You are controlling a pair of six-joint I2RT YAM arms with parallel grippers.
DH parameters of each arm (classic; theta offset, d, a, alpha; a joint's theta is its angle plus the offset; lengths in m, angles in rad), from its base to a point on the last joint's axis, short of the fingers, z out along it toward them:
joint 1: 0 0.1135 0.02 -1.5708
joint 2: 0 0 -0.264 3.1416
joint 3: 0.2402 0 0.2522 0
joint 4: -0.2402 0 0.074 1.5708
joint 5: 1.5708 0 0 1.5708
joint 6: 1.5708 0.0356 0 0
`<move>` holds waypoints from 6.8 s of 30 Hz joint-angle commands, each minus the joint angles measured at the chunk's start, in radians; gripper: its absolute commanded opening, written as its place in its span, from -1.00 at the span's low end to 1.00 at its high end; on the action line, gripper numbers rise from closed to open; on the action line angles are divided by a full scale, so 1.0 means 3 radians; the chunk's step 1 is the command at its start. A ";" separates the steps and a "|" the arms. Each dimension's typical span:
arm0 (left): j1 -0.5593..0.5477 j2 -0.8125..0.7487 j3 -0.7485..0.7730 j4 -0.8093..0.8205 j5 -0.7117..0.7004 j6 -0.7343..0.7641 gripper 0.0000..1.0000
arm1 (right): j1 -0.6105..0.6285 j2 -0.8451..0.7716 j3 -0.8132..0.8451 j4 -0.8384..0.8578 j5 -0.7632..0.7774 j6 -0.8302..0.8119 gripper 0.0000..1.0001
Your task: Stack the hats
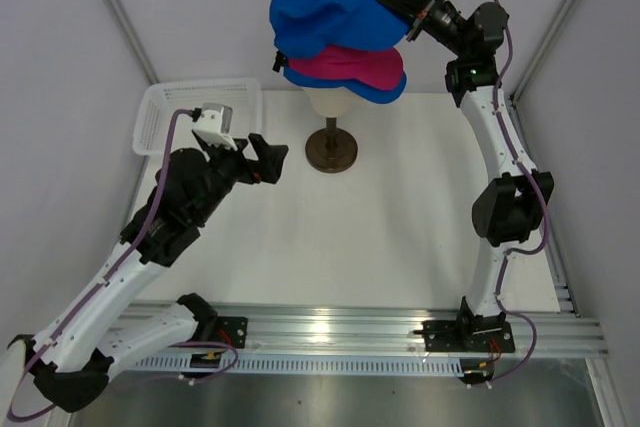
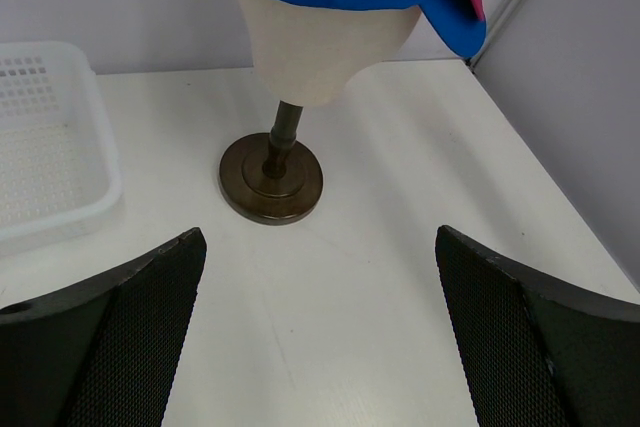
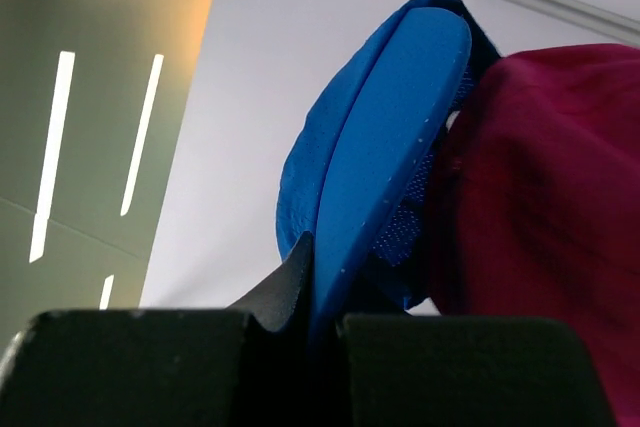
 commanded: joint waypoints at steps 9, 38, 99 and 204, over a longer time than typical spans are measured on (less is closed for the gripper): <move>0.0026 0.0055 0.0114 0.0075 0.0090 -0.0090 0.99 | -0.0322 -0.0444 -0.0899 0.0485 -0.0163 0.0085 -1.00; 0.0026 0.0107 0.0099 0.0156 0.0157 -0.0193 0.99 | -0.0359 -0.0046 -0.0417 0.0434 -0.0531 0.0407 -0.78; 0.1484 0.3154 0.3274 -0.0442 0.1205 -0.1036 0.42 | -0.0307 0.0425 -0.0102 0.0434 -0.0582 0.0525 -0.75; 0.1269 0.3783 0.3980 -0.1572 0.0341 0.0119 0.38 | -0.0532 -0.0271 -0.1258 -0.2281 -0.0705 -0.2271 -0.89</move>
